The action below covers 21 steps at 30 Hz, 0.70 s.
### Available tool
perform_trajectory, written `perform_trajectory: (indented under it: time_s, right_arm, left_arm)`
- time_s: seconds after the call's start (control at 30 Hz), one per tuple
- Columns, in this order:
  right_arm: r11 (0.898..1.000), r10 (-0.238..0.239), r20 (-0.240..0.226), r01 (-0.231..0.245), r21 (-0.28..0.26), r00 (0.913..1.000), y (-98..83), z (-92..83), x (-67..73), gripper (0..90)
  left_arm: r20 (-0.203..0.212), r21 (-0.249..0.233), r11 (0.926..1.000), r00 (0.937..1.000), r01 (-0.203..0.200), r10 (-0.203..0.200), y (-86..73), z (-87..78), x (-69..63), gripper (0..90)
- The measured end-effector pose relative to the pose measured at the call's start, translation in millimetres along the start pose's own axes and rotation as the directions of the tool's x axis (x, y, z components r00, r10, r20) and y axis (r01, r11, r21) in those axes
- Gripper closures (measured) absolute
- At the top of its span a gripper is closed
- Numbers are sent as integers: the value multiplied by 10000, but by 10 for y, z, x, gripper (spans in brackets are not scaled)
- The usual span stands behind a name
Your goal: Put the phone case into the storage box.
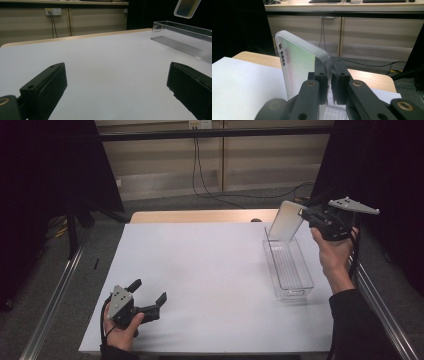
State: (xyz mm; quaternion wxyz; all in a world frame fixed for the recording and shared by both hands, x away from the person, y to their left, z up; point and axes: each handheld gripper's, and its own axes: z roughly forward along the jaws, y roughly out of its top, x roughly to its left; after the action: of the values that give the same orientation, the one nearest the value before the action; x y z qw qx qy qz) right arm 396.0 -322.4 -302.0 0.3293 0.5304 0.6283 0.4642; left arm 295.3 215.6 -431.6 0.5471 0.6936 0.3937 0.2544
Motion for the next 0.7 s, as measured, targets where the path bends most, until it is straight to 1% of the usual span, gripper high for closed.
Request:
perform_trajectory:
  time_s: [0.1,0.17,0.2,0.27,0.3,0.37,0.47,0.57,0.7]
  right_arm:
    - [10000,-64,183,64,37,9998,-17,36,-7,845]
    - [9999,-77,254,75,90,9996,-24,59,-11,845]
    - [9996,-205,313,199,176,9993,-28,74,-8,845]
    - [9994,-296,412,288,201,9987,-35,90,-5,845]
    - [9994,-311,443,303,193,9985,-39,96,-7,845]
    - [9995,-271,508,261,198,9983,-47,108,-9,845]
    - [9993,-331,635,318,215,9974,-61,141,-8,845]
    - [9991,-384,734,368,224,9966,-66,176,-11,845]
    - [9978,-545,874,511,412,9947,-88,259,-19,845]
  left_arm:
    - [8,17,10000,10000,-42,42,1,-3,0,29]
    - [10,-5,10000,10000,17,-17,-1,2,-9,29]
    - [16,-9,10000,10000,29,-29,-2,3,-12,29]
    - [73,-15,10000,10000,-20,20,-2,6,-14,33]
    - [76,27,10000,9999,-80,80,-2,6,-11,35]
    - [68,43,9999,9999,-93,93,-2,7,-12,34]
    - [65,37,9999,9999,-118,118,-3,6,-12,34]
    - [22,48,9999,9999,-115,115,-6,11,-9,33]
    - [-57,65,10000,10000,-75,75,-12,16,-1,32]
